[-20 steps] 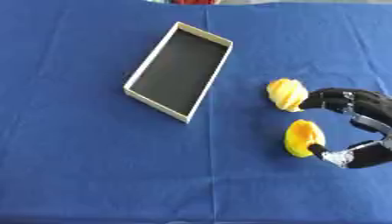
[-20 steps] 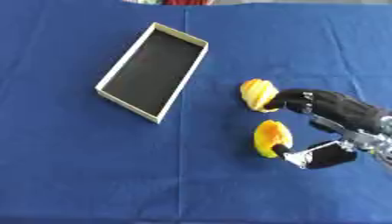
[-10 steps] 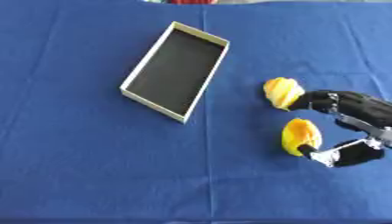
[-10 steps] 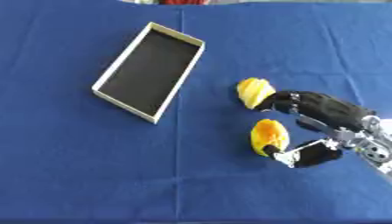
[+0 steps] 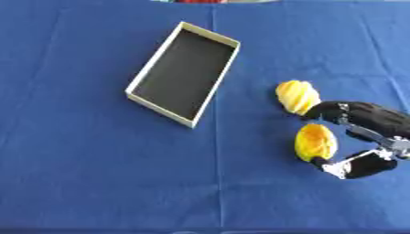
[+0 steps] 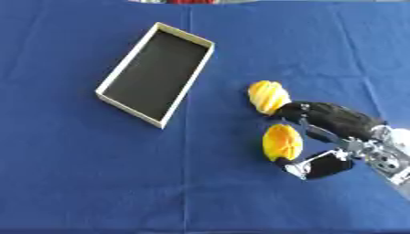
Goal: Pick up objects on the table and place them in the box.
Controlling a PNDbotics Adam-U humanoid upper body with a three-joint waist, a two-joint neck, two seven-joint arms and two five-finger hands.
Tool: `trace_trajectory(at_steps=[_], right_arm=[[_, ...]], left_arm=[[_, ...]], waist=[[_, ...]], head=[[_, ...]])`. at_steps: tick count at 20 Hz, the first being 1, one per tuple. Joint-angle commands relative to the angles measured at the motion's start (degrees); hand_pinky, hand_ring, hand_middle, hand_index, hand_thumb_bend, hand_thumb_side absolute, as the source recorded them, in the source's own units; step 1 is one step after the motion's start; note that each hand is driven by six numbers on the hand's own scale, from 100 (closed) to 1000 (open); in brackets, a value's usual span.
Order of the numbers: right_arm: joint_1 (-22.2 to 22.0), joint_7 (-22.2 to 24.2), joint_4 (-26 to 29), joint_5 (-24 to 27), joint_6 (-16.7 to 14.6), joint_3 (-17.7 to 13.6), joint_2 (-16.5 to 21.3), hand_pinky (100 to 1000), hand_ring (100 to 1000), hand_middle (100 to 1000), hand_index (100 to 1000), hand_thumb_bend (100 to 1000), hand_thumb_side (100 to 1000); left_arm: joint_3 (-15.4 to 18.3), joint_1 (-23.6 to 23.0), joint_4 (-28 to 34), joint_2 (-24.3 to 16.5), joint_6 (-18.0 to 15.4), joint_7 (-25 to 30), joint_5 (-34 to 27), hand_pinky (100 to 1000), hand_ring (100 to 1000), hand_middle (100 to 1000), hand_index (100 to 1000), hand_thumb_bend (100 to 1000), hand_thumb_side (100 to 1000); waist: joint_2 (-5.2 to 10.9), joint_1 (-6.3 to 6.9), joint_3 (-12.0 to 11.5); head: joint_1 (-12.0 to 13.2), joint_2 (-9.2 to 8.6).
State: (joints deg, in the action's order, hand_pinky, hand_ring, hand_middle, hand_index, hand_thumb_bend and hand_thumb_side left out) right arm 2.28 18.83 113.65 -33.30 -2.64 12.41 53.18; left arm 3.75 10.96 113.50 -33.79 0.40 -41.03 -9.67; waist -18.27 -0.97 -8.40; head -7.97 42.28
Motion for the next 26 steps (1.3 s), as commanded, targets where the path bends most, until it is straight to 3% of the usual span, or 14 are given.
trace_trajectory(at_steps=[1,5,11,17,22,26], right_arm=[[-0.1,0.2,0.9,-0.9,0.9,-0.9,1.0,859,929,837,909,314,344],[-0.3,-0.3,0.9,-1.4,2.0,-1.3,0.9,858,927,835,907,285,400],[-0.6,-0.4,0.9,-1.8,4.3,-1.2,0.6,850,915,804,896,346,275],[-0.1,-0.5,0.9,-1.4,5.7,-0.4,0.3,834,873,745,851,249,104],[0.7,-0.8,0.9,-1.7,6.0,0.7,-0.1,819,818,636,759,113,105],[1.3,-3.3,0.9,-0.1,6.1,0.7,-0.2,811,790,576,699,100,100]], left_arm=[[0.6,0.2,1.1,-1.3,-0.2,-0.2,-0.2,1000,860,866,951,175,957],[0.5,0.1,1.1,-1.2,-0.3,-0.3,-0.3,1000,860,866,951,175,957],[0.5,0.1,1.1,-1.0,-0.3,-0.4,-0.4,1000,858,866,952,176,957],[0.4,0.1,1.1,-0.9,-0.3,-0.3,-0.5,1000,857,866,952,176,957],[0.4,0.2,1.1,-0.9,-0.3,-0.2,-0.5,1000,857,867,953,176,958],[0.4,0.2,1.1,-0.9,-0.2,-0.2,-0.5,1000,856,867,953,176,958]], waist=[[0.8,0.14,0.1],[0.78,0.12,0.1],[0.78,0.14,0.1],[0.78,0.26,0.0],[0.79,0.42,-0.2],[0.83,0.38,-0.2]], head=[[-0.1,0.1],[-0.1,0.02],[-0.3,-0.17],[-0.6,-0.09],[-0.7,-0.04],[-0.5,-0.11]])
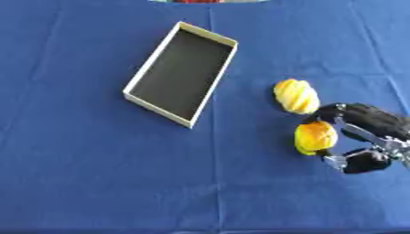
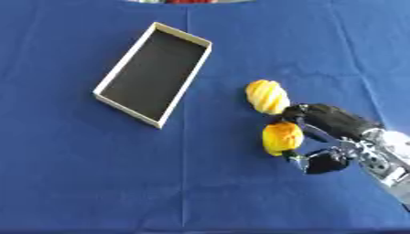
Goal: Pick up objects on the table and place them in the box.
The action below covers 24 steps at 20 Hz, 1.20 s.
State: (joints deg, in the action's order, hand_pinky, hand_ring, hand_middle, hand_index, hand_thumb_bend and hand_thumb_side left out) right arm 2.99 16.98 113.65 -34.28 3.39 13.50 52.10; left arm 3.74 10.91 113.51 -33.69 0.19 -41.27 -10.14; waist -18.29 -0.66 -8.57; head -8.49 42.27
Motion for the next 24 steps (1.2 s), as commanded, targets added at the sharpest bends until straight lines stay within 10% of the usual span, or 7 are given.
trace_trajectory(at_steps=[1,13,19,24], right_arm=[[0.7,-2.3,0.9,1.3,0.0,-0.5,0.9,810,786,565,688,100,100],[12.6,-10.4,0.9,7.4,-8.2,-3.0,3.3,809,721,507,617,100,100],[28.0,-4.2,0.9,15.1,-8.2,0.1,2.1,821,709,504,613,100,100],[31.8,-1.0,0.9,17.9,-6.9,1.3,0.6,837,712,508,618,100,100]], left_arm=[[0.4,0.3,1.1,-1.0,0.0,0.0,0.0,1000,856,867,953,176,958],[0.1,0.7,1.1,-1.4,0.0,0.4,0.3,1000,856,867,952,176,958],[-0.1,0.9,1.1,-1.5,-0.1,0.7,0.3,1000,857,867,952,176,958],[-0.7,1.5,1.1,-1.3,-0.2,1.1,0.1,1000,857,867,952,177,958]], waist=[[0.87,0.04,0.0],[1.42,-0.23,0.0],[1.7,-0.33,-0.5],[1.94,-0.15,-1.4]], head=[[0.1,-0.14],[-0.1,-0.5],[-1.0,-0.47],[-3.0,-0.58]])
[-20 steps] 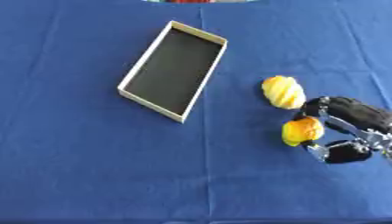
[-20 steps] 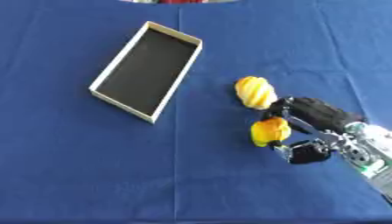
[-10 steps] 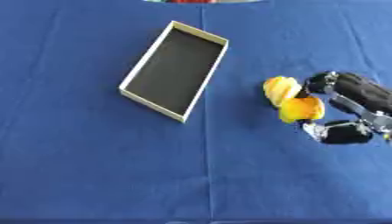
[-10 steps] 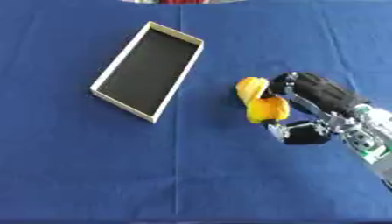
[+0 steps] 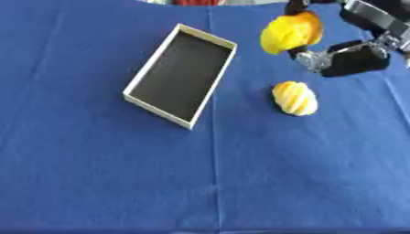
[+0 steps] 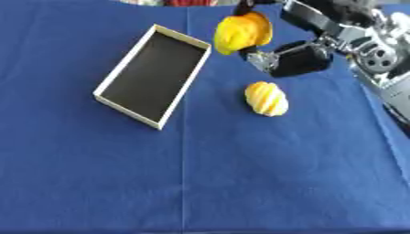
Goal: Pick up objects on the table and place them in the box.
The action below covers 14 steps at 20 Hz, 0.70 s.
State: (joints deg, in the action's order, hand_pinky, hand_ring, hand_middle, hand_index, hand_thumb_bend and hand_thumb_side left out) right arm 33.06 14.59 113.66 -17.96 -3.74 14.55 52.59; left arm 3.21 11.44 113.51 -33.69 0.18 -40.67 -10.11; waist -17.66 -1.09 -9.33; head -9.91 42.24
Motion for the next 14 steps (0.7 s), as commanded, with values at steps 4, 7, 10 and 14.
trace_trajectory(at_steps=[4,7,10,14], right_arm=[[6.7,4.4,0.9,1.0,2.9,3.4,-4.8,836,712,515,626,100,107],[10.5,6.8,0.9,-0.6,5.2,6.3,-8.6,831,718,527,640,100,126],[14.3,9.1,-1.0,-2.2,7.6,9.8,-12.4,829,721,533,647,100,141],[19.7,12.5,-6.0,-4.9,10.7,13.0,-17.8,828,724,547,662,100,136]], left_arm=[[-1.0,2.2,1.1,-1.1,0.0,1.6,-0.5,1000,857,867,951,177,958],[-1.1,2.7,1.1,-1.0,0.0,1.9,-0.6,1000,857,867,951,177,958],[-1.2,3.3,1.1,-0.9,-0.1,2.1,-0.7,1000,857,867,951,178,958],[-1.2,4.0,1.1,-0.9,-0.2,2.1,-0.6,1000,857,867,951,178,958]], waist=[[1.48,-0.03,-2.5],[1.63,-0.09,-2.8],[1.72,-0.11,-3.2],[1.59,-0.13,-3.1]], head=[[-3.6,-0.52],[-4.0,-0.52],[-4.5,-0.59],[-4.9,-0.66]])
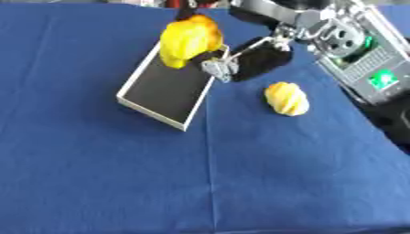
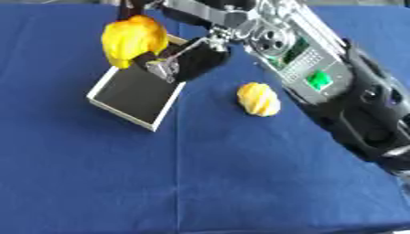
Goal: Pick up objects on the table and place them in the box.
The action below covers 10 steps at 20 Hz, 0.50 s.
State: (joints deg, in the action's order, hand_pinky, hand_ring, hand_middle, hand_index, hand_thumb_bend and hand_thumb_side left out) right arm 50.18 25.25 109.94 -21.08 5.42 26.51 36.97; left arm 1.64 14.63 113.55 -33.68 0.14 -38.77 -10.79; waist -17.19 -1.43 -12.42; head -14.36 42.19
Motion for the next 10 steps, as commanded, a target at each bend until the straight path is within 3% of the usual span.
trace_trajectory(at_steps=[1,6,10], right_arm=[[4.0,2.6,-3.6,-2.6,2.2,1.4,-3.5,828,724,547,662,100,137],[10.5,5.3,-10.5,-6.8,5.8,2.7,-10.0,828,727,549,663,100,147],[11.6,4.6,-15.9,-10.2,5.4,3.3,-12.3,827,729,550,664,100,141]], left_arm=[[0.4,0.9,1.0,-1.0,-0.2,0.2,0.2,1000,857,867,951,178,958],[0.5,1.1,1.0,-0.7,-0.3,0.1,0.2,1000,857,866,951,178,958],[0.5,1.3,1.0,-0.5,-0.4,0.1,0.2,1000,856,866,951,178,958]], waist=[[1.04,0.21,0.1],[0.45,0.24,0.4],[0.15,0.27,0.0]], head=[[-0.4,-0.67],[-0.2,-0.91],[-0.3,-0.99]])
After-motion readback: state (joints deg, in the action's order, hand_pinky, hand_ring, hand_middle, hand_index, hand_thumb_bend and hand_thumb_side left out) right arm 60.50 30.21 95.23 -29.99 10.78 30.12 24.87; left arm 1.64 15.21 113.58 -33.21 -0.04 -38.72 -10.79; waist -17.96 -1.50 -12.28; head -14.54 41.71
